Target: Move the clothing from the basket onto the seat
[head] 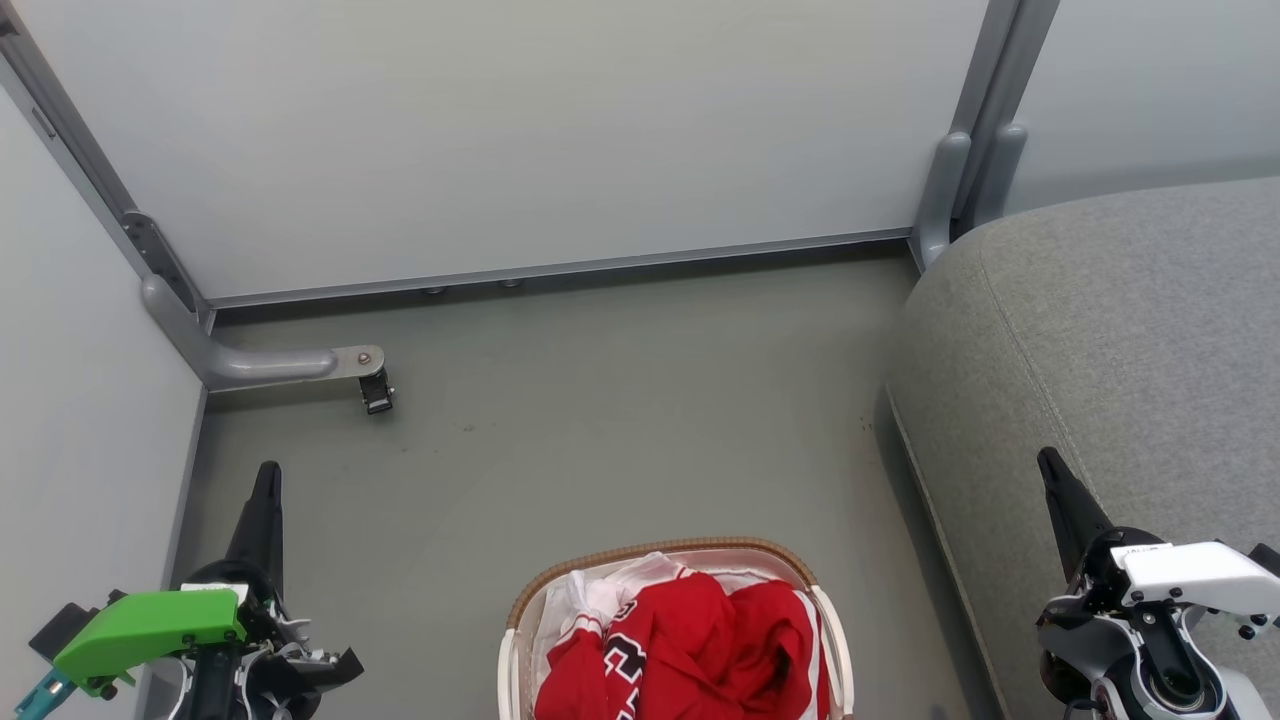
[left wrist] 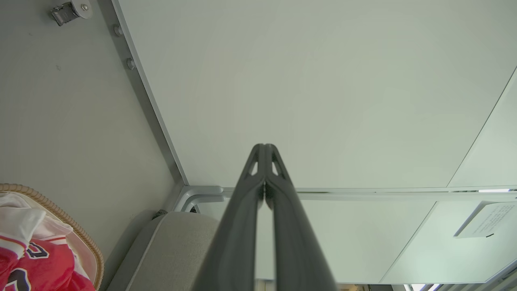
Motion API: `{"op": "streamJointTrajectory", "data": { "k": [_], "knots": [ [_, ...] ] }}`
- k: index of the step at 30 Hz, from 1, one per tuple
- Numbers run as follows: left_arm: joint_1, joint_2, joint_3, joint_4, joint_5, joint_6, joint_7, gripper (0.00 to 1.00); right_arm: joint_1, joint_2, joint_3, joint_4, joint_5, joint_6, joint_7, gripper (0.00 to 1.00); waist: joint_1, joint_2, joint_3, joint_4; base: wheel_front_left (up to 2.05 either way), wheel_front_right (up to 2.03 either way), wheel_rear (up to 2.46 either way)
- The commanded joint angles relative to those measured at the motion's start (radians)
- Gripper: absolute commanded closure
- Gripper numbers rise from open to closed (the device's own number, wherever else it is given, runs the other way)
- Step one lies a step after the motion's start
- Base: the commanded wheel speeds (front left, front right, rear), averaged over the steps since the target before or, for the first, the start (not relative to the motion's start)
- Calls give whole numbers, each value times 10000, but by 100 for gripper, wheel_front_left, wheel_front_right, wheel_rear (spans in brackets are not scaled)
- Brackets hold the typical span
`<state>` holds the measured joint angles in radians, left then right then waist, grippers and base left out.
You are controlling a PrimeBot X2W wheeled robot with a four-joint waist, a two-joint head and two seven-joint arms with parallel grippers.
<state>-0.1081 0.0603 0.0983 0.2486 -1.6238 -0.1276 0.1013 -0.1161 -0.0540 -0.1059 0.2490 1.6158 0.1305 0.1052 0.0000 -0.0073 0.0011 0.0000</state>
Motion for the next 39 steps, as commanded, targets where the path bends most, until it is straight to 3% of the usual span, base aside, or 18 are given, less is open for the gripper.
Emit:
{"op": "streamJointTrajectory", "data": {
  "k": [1,27,28,39],
  "knots": [
    [-76,15,44,-19,71,-57,10,100,77,-25,-34,-22,-50,4,35,100,0,73,0,0,0,0,0],
    [-80,-7,73,-16,85,-58,34,100,74,-11,-47,-21,-64,4,49,100,0,73,0,0,0,0,0],
    [4,-25,24,34,50,4,16,0,4,14,-17,28,-14,0,13,0,0,0,1,0,0,0,0],
    [-73,42,-292,477,719,8,-377,0,-5,-152,310,158,-496,0,-371,0,0,4,23,13,0,0,0]
  ]
}}
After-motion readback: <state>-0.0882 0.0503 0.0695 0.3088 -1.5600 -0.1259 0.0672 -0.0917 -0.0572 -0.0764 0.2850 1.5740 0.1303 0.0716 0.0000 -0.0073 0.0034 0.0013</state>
